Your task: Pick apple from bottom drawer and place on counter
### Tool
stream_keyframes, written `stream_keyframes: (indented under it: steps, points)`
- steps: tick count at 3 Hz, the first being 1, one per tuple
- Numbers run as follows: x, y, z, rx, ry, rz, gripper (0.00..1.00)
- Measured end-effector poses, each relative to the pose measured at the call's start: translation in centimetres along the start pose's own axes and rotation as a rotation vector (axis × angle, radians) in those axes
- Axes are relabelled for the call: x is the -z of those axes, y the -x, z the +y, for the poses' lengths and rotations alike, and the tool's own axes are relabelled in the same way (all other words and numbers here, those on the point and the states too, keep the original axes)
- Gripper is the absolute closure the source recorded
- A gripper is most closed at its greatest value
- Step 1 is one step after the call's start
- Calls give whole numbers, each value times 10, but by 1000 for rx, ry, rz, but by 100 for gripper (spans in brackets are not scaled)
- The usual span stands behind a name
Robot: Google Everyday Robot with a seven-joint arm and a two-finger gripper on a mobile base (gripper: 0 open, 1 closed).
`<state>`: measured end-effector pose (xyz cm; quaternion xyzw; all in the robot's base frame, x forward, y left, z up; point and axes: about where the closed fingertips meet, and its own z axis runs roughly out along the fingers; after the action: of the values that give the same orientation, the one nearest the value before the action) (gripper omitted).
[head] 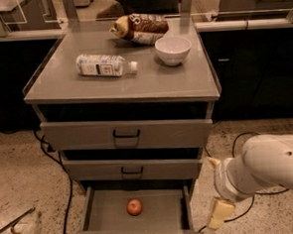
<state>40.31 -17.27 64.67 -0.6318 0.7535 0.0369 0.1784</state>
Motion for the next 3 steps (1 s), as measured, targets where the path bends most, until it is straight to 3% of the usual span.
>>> stream_keyframes:
  steps: [3]
  points:
    - [-96, 10, 1, 35, 80, -58, 0]
